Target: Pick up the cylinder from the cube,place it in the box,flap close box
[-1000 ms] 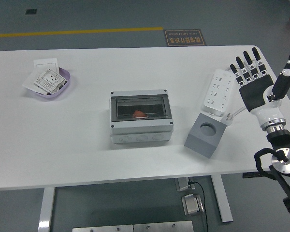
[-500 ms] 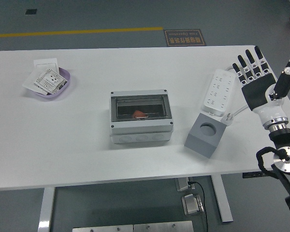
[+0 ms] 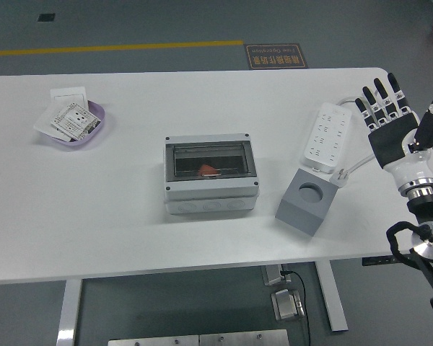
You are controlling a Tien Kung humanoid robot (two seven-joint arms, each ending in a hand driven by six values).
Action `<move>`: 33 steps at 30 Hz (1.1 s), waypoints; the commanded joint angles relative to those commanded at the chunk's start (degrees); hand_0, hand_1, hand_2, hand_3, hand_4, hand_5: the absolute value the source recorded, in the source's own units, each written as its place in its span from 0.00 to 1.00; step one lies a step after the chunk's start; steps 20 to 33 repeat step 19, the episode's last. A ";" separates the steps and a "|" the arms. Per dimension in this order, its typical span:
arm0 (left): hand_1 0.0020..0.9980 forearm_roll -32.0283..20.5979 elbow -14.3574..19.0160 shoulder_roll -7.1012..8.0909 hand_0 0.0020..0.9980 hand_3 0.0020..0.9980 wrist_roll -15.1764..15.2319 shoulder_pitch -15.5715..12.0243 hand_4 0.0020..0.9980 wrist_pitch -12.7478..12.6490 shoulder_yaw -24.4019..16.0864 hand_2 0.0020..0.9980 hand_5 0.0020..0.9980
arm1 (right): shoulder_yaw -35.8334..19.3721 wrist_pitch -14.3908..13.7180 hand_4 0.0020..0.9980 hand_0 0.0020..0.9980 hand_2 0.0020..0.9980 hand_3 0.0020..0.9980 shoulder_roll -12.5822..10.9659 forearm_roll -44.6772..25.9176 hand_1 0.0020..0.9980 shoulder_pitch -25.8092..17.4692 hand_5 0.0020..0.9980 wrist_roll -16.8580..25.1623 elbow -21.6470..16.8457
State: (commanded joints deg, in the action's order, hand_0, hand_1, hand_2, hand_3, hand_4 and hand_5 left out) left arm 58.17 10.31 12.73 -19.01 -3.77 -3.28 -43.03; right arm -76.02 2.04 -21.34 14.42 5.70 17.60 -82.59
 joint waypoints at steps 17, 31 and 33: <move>0.61 -0.55 0.00 0.65 0.60 0.57 -0.10 0.03 0.47 0.34 1.15 0.55 0.26 | -1.61 -1.89 1.00 1.00 0.93 0.94 -0.30 1.42 0.92 -0.72 1.00 0.11 -0.29; 0.61 -0.35 0.00 0.58 0.60 0.57 -0.10 -0.05 0.47 0.31 0.87 0.55 0.26 | -1.67 -1.96 1.00 1.00 0.93 0.94 -0.37 1.60 0.92 -0.72 1.00 0.04 -0.33; 0.61 -0.35 0.00 0.58 0.60 0.57 -0.10 -0.05 0.47 0.31 0.87 0.55 0.26 | -1.67 -1.96 1.00 1.00 0.93 0.94 -0.37 1.60 0.92 -0.72 1.00 0.04 -0.33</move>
